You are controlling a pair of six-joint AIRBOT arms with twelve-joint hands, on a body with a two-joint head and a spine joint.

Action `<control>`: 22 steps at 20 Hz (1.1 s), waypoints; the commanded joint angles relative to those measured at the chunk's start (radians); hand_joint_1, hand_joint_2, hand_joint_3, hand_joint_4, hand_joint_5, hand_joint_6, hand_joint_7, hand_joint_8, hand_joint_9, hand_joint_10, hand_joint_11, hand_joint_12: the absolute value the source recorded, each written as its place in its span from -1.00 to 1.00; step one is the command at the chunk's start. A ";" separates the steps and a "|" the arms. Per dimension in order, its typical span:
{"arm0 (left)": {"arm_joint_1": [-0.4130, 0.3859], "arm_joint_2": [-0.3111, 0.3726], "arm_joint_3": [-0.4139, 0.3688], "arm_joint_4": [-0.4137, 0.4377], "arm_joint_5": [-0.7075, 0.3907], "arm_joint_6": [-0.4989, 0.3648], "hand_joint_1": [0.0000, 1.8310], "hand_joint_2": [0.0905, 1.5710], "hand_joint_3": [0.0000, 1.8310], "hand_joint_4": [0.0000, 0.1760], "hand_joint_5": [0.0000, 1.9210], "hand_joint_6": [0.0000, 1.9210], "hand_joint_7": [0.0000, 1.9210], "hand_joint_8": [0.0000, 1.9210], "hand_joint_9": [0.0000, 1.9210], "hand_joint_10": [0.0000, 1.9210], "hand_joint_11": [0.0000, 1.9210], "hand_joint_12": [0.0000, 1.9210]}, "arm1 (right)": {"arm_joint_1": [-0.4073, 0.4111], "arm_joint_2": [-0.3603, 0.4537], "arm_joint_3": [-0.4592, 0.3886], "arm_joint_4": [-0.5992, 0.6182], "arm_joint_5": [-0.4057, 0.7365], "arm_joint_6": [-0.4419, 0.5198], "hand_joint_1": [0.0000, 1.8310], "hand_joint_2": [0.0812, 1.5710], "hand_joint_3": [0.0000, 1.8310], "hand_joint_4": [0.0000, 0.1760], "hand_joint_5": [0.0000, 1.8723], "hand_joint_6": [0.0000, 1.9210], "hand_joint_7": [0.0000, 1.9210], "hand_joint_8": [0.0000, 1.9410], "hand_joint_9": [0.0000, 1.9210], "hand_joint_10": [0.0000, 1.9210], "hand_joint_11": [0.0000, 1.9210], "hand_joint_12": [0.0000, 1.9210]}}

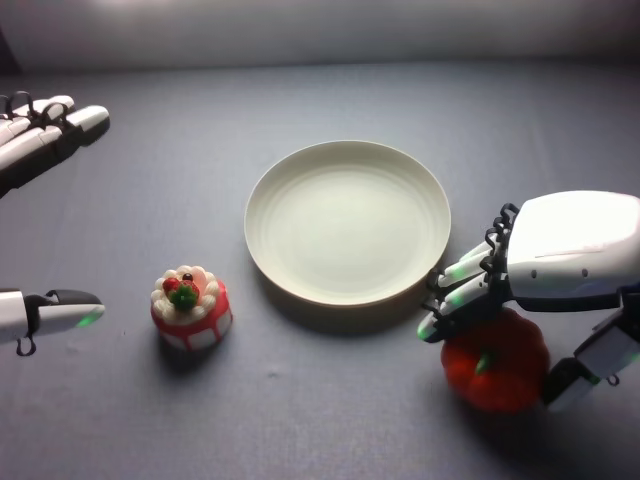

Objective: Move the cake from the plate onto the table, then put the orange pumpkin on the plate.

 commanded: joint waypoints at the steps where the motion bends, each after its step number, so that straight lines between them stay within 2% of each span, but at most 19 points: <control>1: 0.002 0.003 0.000 -0.018 -0.128 -0.007 0.03 0.03 -1.00 0.03 -0.79 -1.00 -0.87 -1.00 -0.86 -1.00 -1.00 -0.21 | 0.010 -0.001 0.004 0.043 0.064 0.001 0.29 0.60 -0.99 -1.00 -0.25 0.30 -0.28 0.76 0.14 0.99 0.40 0.97; 3: 0.012 0.003 -0.001 -0.025 -0.140 -0.012 0.04 0.03 -1.00 -0.11 -0.78 -1.00 -0.87 -1.00 -0.85 -1.00 -1.00 -0.19 | 0.010 0.001 0.015 0.083 0.079 0.000 0.28 0.64 -1.00 -1.00 -0.25 0.27 -0.36 0.86 0.01 0.99 0.26 0.99; 5: 0.019 0.003 -0.003 -0.028 -0.147 -0.013 0.07 0.01 -1.00 -0.03 -0.78 -1.00 -0.85 -1.00 -0.83 -0.99 -1.00 -0.09 | 0.013 0.007 0.029 0.146 0.103 -0.013 0.31 0.59 -1.00 -1.00 -0.19 0.14 -0.29 0.77 -0.04 0.84 0.14 0.91; 6: 0.021 0.003 -0.005 -0.028 -0.150 -0.013 0.09 0.00 -1.00 -0.05 -0.77 -1.00 -0.85 -1.00 -0.84 -1.00 -1.00 -0.11 | 0.017 0.012 0.031 0.195 0.118 -0.038 0.30 0.61 -1.00 -1.00 -0.21 0.19 -0.33 0.81 0.03 0.91 0.22 0.96; 7: 0.021 0.003 -0.006 -0.028 -0.154 -0.013 0.04 0.03 -1.00 0.02 -0.78 -1.00 -0.86 -1.00 -0.86 -1.00 -1.00 -0.24 | 0.026 0.015 0.031 0.242 0.131 -0.073 0.47 0.40 -1.00 -1.00 -0.49 0.33 -0.49 0.83 0.02 0.96 0.17 0.99; 8: 0.023 0.003 -0.009 -0.029 -0.163 -0.013 0.02 0.03 -1.00 0.06 -0.78 -1.00 -0.86 -1.00 -0.85 -1.00 -1.00 -0.22 | 0.041 0.015 0.033 0.296 0.148 -0.117 0.26 0.54 -0.99 -1.00 -0.30 0.44 -0.48 0.85 0.00 0.97 0.15 1.00; 9: 0.025 0.003 -0.012 -0.031 -0.174 -0.014 0.02 0.03 -1.00 -0.18 -0.76 -0.99 -0.86 -1.00 -0.86 -1.00 -1.00 -0.22 | 0.059 0.011 0.037 0.336 0.159 -0.151 0.20 0.59 -0.99 -1.00 -0.29 0.51 -0.43 0.92 -0.03 0.99 0.16 1.00; 10: 0.028 0.002 -0.015 -0.032 -0.182 -0.015 0.03 0.01 -1.00 -0.21 -0.77 -1.00 -0.86 -1.00 -0.87 -1.00 -1.00 -0.27 | 0.077 0.008 0.044 0.361 0.164 -0.171 0.25 0.61 -1.00 -1.00 -0.31 0.43 -0.29 0.73 -0.13 0.92 0.04 0.97; 11: 0.033 0.003 -0.018 -0.032 -0.190 -0.017 0.02 0.01 -1.00 -0.25 -0.77 -1.00 -0.86 -1.00 -0.86 -1.00 -1.00 -0.28 | 0.109 -0.002 0.062 0.367 0.164 -0.176 0.27 0.58 -1.00 -1.00 -0.22 0.32 -0.26 0.67 -0.20 0.84 -0.05 0.92; 12: 0.037 0.002 -0.019 -0.032 -0.194 -0.020 0.01 0.00 -1.00 -0.25 -0.76 -1.00 -0.86 -1.00 -0.85 -0.99 -1.00 -0.21 | 0.129 -0.031 0.087 0.367 0.159 -0.176 0.29 0.57 -1.00 -1.00 -0.18 0.25 -0.25 0.65 -0.15 0.71 -0.05 0.79; 13: 0.040 0.001 -0.019 -0.033 -0.195 -0.022 0.00 0.00 -1.00 -0.20 -0.77 -1.00 -0.86 -1.00 -0.85 -1.00 -1.00 -0.22 | 0.151 -0.065 0.115 0.367 0.147 -0.176 0.31 0.56 -1.00 -1.00 -0.16 0.20 -0.25 0.68 -0.13 0.72 -0.03 0.83; 14: 0.040 -0.001 -0.018 -0.034 -0.195 -0.022 0.01 0.01 -1.00 -0.01 -0.78 -1.00 -0.87 -1.00 -0.86 -1.00 -1.00 -0.22 | 0.166 -0.093 0.138 0.367 0.131 -0.176 0.29 0.55 -1.00 -1.00 -0.21 0.36 -0.18 0.49 -0.14 0.61 -0.11 0.79; 15: 0.040 -0.006 -0.017 -0.034 -0.195 -0.022 0.02 0.01 -1.00 -0.07 -0.79 -1.00 -0.88 -1.00 -0.87 -1.00 -1.00 -0.25 | 0.188 -0.133 0.170 0.350 0.089 -0.176 0.28 0.55 -1.00 -1.00 -0.26 0.46 -0.14 0.39 -0.12 0.53 -0.10 0.75; 16: 0.040 -0.008 -0.016 -0.033 -0.195 -0.022 0.05 0.01 -1.00 -0.18 -0.79 -1.00 -0.87 -1.00 -0.87 -1.00 -1.00 -0.27 | 0.207 -0.169 0.199 0.327 0.043 -0.176 0.32 0.47 -1.00 -1.00 -0.12 0.25 -0.04 0.24 -0.06 0.41 -0.06 0.66; 18: 0.040 -0.009 -0.015 -0.033 -0.199 -0.022 0.11 -0.02 -1.00 -0.31 -0.81 -1.00 -0.87 -1.00 -0.88 -1.00 -1.00 -0.34 | 0.221 -0.232 0.251 0.294 -0.026 -0.176 0.31 0.44 -1.00 -0.69 -0.05 0.23 -0.06 0.18 -0.13 0.42 -0.13 0.67; 19: 0.039 -0.010 -0.014 -0.033 -0.201 -0.022 0.12 -0.02 -1.00 -0.57 -0.81 -1.00 -0.87 -1.00 -0.89 -1.00 -1.00 -0.38 | 0.222 -0.256 0.269 0.283 -0.049 -0.176 0.31 0.45 -1.00 -0.85 -0.07 0.18 -0.07 0.25 -0.08 0.40 -0.01 0.60; 20: 0.038 -0.011 -0.014 -0.033 -0.203 -0.022 0.12 -0.02 -1.00 -0.63 -0.82 -1.00 -0.88 -1.00 -0.90 -1.00 -1.00 -0.42 | 0.222 -0.272 0.281 0.277 -0.065 -0.176 0.30 0.47 -1.00 -1.00 -0.13 0.20 -0.09 0.31 -0.07 0.39 0.04 0.57; 21: 0.036 -0.012 -0.013 -0.033 -0.204 -0.022 0.08 -0.02 -1.00 -0.61 -0.83 -1.00 -0.89 -1.00 -0.91 -1.00 -1.00 -0.48 | 0.222 -0.277 0.284 0.274 -0.070 -0.176 0.13 0.29 -1.00 -0.50 -0.46 -0.26 -0.48 -0.09 -0.27 0.23 -0.14 0.54; 22: 0.034 -0.014 -0.012 -0.032 -0.204 -0.022 0.08 -0.01 -1.00 -0.60 -0.83 -1.00 -0.91 -1.00 -0.93 -1.00 -1.00 -0.55 | 0.227 -0.284 0.287 0.265 -0.080 -0.176 0.00 0.22 -1.00 -0.19 -0.63 -0.69 -0.63 -0.57 -0.52 -0.17 -0.57 0.45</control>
